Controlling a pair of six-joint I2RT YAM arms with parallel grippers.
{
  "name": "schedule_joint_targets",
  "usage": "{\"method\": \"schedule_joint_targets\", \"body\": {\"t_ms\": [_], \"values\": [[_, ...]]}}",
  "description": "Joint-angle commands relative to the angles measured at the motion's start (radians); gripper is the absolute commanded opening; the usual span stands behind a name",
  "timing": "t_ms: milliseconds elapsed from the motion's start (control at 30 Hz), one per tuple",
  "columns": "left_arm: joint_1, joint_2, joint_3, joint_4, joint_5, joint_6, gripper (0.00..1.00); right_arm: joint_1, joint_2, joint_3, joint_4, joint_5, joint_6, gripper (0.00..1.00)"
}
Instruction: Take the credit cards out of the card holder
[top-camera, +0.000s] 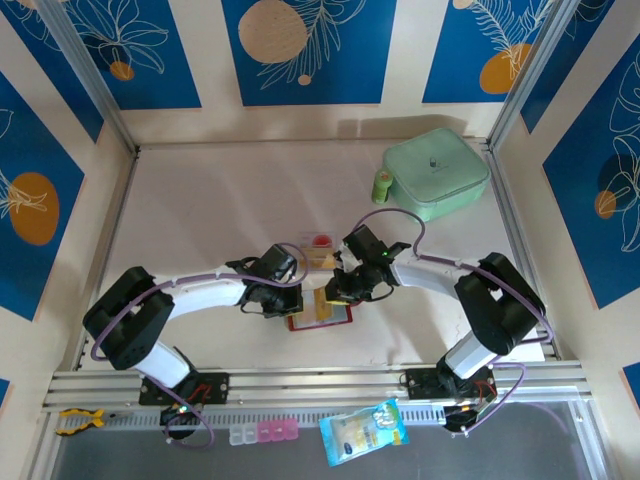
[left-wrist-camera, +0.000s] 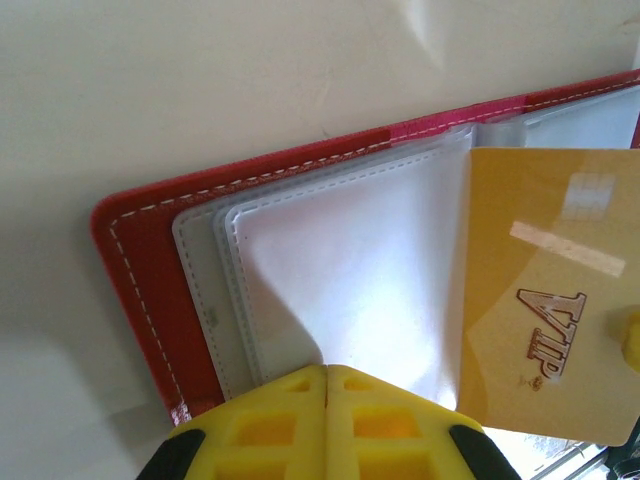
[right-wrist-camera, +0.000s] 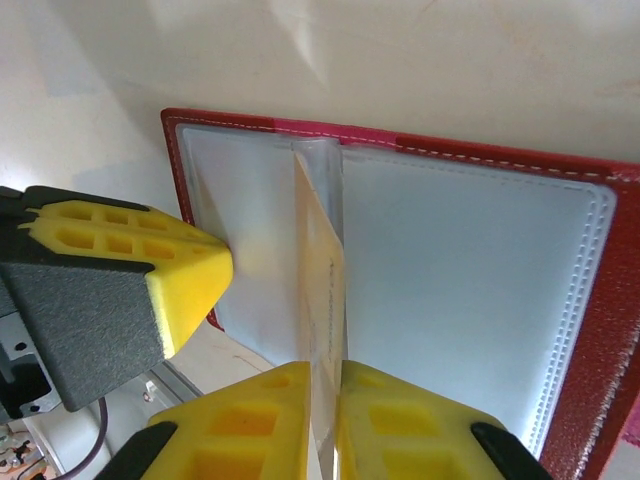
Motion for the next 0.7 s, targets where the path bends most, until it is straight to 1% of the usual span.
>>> {"method": "schedule_joint_targets", "body": {"t_ms": [0, 233, 467, 567, 667], "values": [[-0.004, 0.023, -0.008, -0.027, -0.017, 0.007, 0.03, 0.007, 0.014, 0.000, 0.015, -0.011, 0.014, 0.15], [-0.004, 0.022, -0.005, -0.027, -0.019, 0.009, 0.03, 0.003, -0.011, 0.001, -0.024, 0.026, 0.000, 0.07], [-0.004, 0.020, 0.001, -0.026, -0.019, 0.010, 0.03, -0.014, -0.078, 0.039, -0.154, 0.083, -0.072, 0.03], [-0.004, 0.012, 0.006, -0.025, -0.022, 0.011, 0.04, -0.018, -0.106, 0.066, -0.195, 0.089, -0.134, 0.02], [-0.005, 0.005, 0.014, -0.033, -0.028, 0.016, 0.06, -0.018, -0.120, 0.105, -0.248, 0.091, -0.261, 0.02]]}}
